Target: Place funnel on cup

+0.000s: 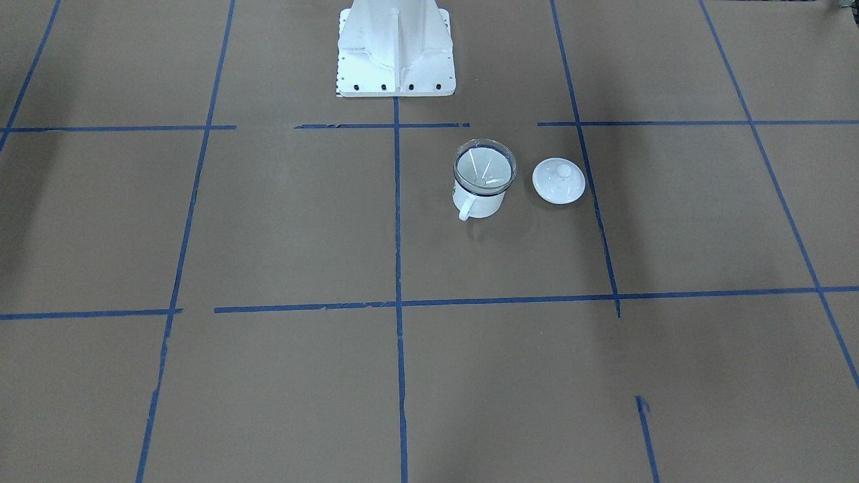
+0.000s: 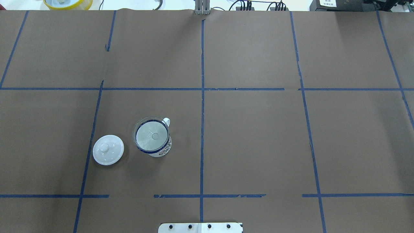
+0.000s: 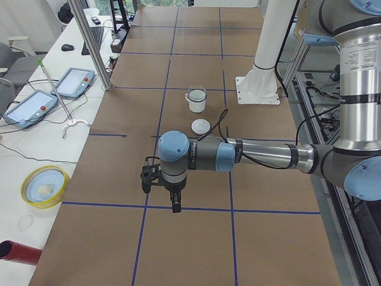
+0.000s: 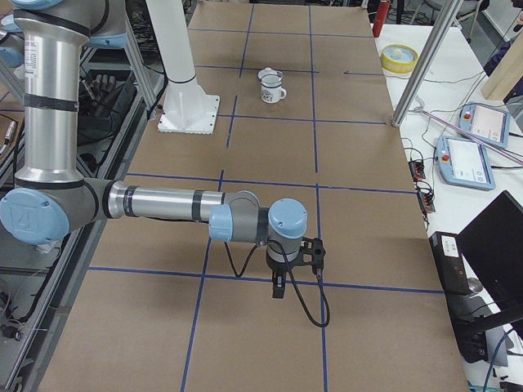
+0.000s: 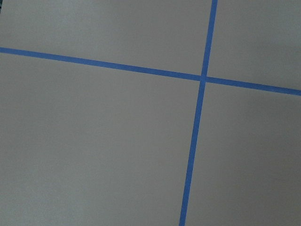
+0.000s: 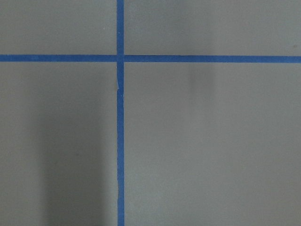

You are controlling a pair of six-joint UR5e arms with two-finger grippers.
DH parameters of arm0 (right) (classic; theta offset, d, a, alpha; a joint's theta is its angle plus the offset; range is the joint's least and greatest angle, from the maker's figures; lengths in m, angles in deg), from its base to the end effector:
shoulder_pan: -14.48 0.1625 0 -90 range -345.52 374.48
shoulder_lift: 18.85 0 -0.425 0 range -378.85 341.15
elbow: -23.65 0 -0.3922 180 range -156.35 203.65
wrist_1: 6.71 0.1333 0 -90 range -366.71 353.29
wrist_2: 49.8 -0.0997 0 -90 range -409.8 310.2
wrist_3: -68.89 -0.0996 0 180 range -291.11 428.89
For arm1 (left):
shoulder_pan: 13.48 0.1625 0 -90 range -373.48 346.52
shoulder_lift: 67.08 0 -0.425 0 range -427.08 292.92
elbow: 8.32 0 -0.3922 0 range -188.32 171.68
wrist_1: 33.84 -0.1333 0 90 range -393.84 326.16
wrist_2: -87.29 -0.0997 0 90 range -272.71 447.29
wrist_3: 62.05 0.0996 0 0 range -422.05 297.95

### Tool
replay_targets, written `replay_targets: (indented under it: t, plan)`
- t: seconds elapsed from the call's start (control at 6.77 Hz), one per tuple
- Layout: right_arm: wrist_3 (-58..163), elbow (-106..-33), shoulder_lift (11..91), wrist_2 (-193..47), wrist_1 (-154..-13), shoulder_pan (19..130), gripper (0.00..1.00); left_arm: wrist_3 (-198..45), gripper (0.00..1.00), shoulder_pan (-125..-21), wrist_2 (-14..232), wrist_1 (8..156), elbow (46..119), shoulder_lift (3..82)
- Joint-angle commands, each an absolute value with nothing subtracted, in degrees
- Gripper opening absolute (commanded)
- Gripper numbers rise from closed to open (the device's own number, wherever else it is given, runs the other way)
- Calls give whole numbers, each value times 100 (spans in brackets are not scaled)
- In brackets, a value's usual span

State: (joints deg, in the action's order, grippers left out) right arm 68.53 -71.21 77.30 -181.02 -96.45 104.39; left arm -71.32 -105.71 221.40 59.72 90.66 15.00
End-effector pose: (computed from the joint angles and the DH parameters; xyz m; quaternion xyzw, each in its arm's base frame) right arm 0.0670 -0.4450 0.6706 -0.0098 -0.3520 0.0054 0.9360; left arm -0.0810 -0.4359 0.6394 0.0143 0.3768 -0.0777 0.9229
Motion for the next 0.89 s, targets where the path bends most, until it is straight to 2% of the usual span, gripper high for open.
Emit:
replay_targets:
  t: [0.0, 0.44, 0.74]
  plan:
    - [6853, -7119, 7730, -18102, -9645, 10439, 100, -7154, 100, -10568, 22598, 6293, 8774, 1518]
    - [6853, -7127, 7730, -18102, -9645, 10439, 100, -6719, 100, -10498, 22511, 5839, 8914, 1553]
    - [6853, -7127, 7730, -18102, -9645, 10439, 100, -5810, 100, -10559, 22204, 4847, 9081, 1666]
